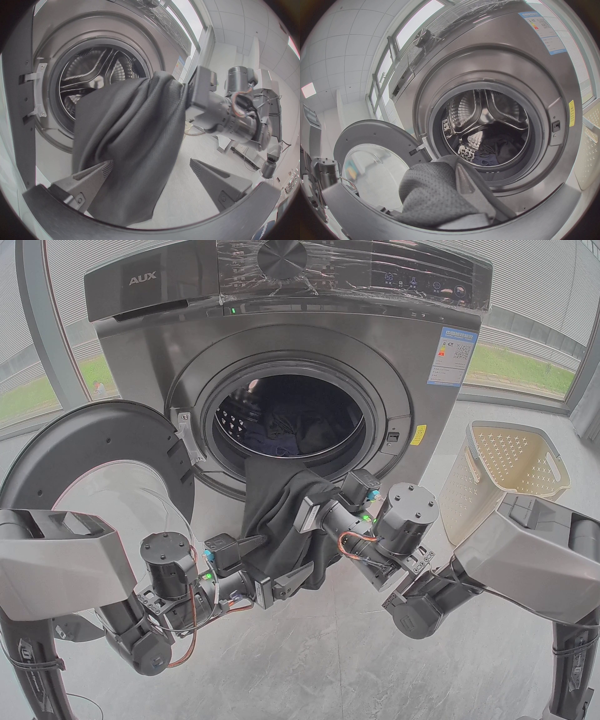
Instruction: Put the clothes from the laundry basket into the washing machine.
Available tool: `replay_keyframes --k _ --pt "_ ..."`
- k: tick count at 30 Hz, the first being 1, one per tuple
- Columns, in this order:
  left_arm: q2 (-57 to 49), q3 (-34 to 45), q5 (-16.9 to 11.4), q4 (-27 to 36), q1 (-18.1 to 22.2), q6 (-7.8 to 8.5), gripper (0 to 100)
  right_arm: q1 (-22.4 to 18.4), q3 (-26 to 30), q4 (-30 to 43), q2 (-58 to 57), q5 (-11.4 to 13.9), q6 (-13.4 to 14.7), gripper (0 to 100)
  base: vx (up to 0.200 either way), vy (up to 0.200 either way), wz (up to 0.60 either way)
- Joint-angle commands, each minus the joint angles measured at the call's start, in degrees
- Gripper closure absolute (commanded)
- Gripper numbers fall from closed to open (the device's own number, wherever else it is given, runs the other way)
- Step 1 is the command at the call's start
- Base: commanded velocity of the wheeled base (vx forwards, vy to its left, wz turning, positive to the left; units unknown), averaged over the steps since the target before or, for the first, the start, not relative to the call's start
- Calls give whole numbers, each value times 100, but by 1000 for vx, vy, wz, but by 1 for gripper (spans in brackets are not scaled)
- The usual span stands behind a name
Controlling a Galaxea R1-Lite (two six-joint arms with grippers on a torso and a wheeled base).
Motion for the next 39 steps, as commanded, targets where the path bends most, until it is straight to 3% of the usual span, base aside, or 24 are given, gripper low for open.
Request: replay_keyframes --k 1,3,11,18,26,27,33,39 --pt "313 -415 40 -49 -40 -34 0 184 -105 19 80 -6 -3 100 0 0 0" --pt "489 -486 -3 -58 -40 36 0 272 -70 10 89 -6 6 100 0 0 0" --pt "1060 -1013 58 -58 162 62 0 527 -35 -16 107 -138 59 100 0 0 0" --pt "1139 -1558 260 -49 311 -96 0 624 220 -78 63 -173 94 100 0 0 0" --pt "1209 -1655 383 -58 267 -96 0 624 246 -96 54 -173 120 100 0 0 0" --pt "1201 -1655 401 -58 276 -96 100 624 246 -96 45 -173 120 100 0 0 0" --pt "1157 -1663 533 -67 355 -105 100 536 334 -87 -87 -244 173 100 0 0 0" --pt "849 -1699 585 -58 575 -219 100 175 818 -16 -245 -305 208 100 0 0 0"
